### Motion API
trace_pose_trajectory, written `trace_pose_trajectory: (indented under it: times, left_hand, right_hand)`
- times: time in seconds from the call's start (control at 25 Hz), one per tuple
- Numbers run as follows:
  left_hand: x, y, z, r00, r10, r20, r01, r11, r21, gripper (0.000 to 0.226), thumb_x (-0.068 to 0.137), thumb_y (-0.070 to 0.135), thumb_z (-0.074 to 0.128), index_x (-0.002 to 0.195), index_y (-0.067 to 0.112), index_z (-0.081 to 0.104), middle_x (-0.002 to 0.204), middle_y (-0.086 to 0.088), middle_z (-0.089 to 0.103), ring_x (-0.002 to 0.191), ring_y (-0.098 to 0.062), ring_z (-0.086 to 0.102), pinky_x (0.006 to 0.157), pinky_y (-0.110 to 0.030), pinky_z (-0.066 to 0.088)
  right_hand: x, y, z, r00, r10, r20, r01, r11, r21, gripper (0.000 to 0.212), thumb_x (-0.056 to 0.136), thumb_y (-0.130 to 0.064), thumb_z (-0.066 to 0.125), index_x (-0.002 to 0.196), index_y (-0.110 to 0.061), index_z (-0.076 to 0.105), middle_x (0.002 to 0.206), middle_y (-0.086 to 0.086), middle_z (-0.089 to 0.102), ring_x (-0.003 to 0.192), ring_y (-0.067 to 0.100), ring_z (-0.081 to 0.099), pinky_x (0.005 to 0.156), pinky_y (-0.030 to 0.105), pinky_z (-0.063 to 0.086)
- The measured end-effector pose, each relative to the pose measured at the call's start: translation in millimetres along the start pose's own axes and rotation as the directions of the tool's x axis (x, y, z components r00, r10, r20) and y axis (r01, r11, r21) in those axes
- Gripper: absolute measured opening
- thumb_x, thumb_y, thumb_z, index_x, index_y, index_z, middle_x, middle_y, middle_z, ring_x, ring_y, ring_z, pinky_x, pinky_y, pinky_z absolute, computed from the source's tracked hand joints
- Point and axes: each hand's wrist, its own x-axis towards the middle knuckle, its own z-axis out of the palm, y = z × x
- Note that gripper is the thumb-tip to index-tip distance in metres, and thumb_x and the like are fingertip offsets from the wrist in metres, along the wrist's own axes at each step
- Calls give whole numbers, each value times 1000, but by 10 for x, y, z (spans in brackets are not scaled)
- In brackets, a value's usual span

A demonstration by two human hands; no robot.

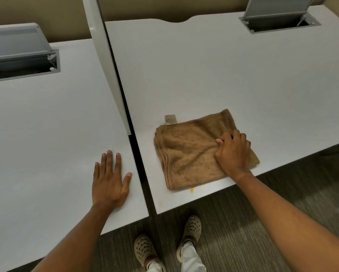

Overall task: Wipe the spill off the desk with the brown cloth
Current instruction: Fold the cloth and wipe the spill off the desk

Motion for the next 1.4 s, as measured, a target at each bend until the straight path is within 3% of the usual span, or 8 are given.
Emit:
trace_pose_trajectory:
  times: [0.12,0.28,0.48,0.68,0.96,1.12,1.24,1.4]
  left_hand:
    - [1,16,5,1000,1,-12,-1,1000,1,77,94,58,13,155,14,-3,163,-12,-8,151,-25,-12,123,-47,2]
    - [5,15,17,1000,-5,-16,5,1000,8,77,94,57,13,155,14,-2,163,-11,-8,151,-25,-11,123,-47,2]
    - [-14,19,5,1000,-3,4,3,1000,4,78,93,59,11,155,15,-2,163,-11,-10,150,-24,-13,122,-48,2]
    - [12,26,0,1000,-8,-3,8,1000,18,77,93,58,11,155,14,-3,163,-12,-8,151,-25,-11,123,-47,1]
    - [7,21,19,1000,-8,-3,8,1000,24,77,93,58,11,155,15,-2,164,-12,-6,151,-26,-11,122,-48,2]
    - [-5,23,-2,1000,-5,9,5,1000,23,77,93,58,10,155,14,-3,163,-13,-8,150,-25,-12,122,-48,2]
    - [3,27,-4,1000,-7,9,6,1000,23,77,93,58,10,155,14,-3,163,-12,-8,150,-25,-12,122,-47,1]
    - [-2,21,3,1000,-6,-2,6,1000,22,76,93,58,11,155,15,-3,164,-12,-7,151,-24,-12,122,-47,2]
  right_hand:
    - [-56,156,-77,988,109,113,-112,993,21,29,96,-38,49,111,-14,57,124,20,53,109,36,47,90,45,38]
    - [-206,-136,47,971,74,229,-66,997,-39,73,88,-73,33,149,-34,26,157,20,22,144,42,19,115,56,8]
    - [-576,61,-59,955,-58,291,83,994,-75,77,92,-69,23,154,-24,14,163,15,10,150,33,5,120,56,5]
    - [-262,30,66,945,140,296,-111,987,-113,78,94,-62,11,156,-15,3,163,19,0,149,37,-4,120,56,1]
    - [-574,-181,41,959,-41,281,44,999,-4,74,99,-52,16,154,-4,8,163,17,4,151,27,0,122,46,4]
    - [-797,-73,-70,943,-114,312,116,993,15,70,99,-50,17,154,-6,10,163,14,5,151,26,3,122,46,6]
    - [-443,-48,-61,940,-76,332,72,997,26,78,96,-60,22,155,-12,2,163,15,-1,150,28,-2,121,49,1]
    - [104,-192,98,915,-208,345,204,978,50,84,91,-70,18,155,-22,-5,163,11,-7,150,26,-9,121,50,-5]
